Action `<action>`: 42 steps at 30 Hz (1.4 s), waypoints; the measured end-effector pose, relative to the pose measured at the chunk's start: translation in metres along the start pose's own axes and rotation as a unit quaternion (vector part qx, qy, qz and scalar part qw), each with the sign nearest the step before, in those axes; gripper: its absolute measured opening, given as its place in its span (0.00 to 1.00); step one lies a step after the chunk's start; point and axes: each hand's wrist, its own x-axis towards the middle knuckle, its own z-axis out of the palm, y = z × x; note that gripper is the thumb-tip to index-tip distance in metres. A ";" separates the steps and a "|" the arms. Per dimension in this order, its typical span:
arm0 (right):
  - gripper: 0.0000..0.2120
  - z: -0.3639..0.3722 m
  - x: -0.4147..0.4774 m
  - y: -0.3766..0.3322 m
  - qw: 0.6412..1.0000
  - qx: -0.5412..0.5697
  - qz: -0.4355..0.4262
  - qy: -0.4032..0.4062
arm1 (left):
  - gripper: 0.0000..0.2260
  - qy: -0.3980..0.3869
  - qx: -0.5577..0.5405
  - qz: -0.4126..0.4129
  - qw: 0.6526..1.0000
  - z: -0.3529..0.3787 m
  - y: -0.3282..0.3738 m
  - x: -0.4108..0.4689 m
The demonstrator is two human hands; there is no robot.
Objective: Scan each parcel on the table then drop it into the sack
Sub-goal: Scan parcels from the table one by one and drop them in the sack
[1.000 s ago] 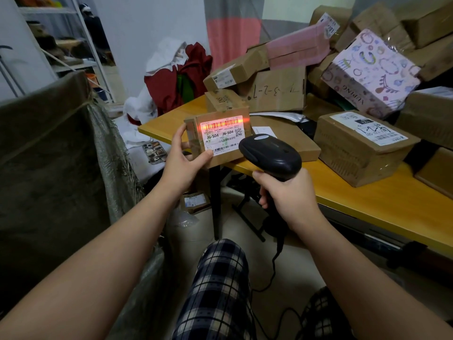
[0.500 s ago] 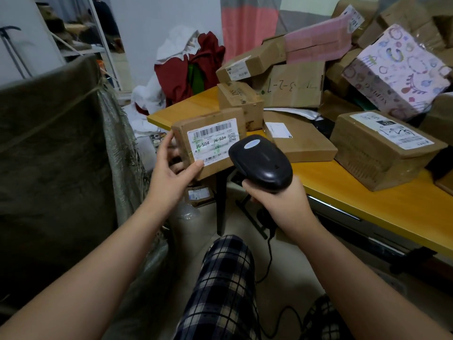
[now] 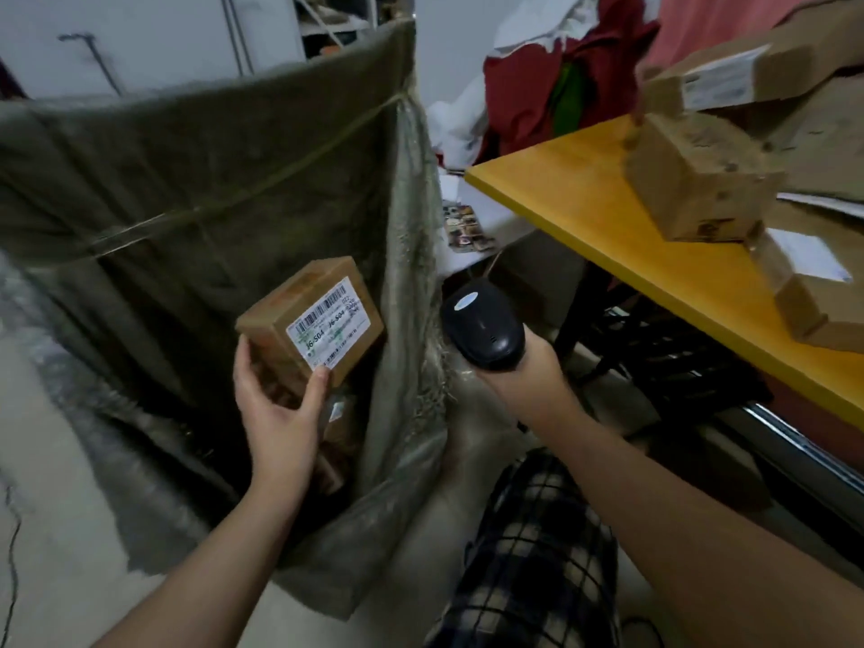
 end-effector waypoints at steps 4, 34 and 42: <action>0.21 0.033 0.026 0.023 0.998 0.025 0.045 -0.027 | 0.35 -0.059 -0.054 -0.114 0.990 0.023 -0.017 0.008; 0.25 -0.071 0.017 0.018 0.978 -0.178 0.078 0.072 | 0.15 -0.209 0.160 0.097 0.960 0.137 0.026 0.053; 0.24 -0.151 -0.058 -0.015 0.966 -0.104 0.019 0.237 | 0.11 -0.293 0.048 0.272 0.915 0.161 0.131 -0.029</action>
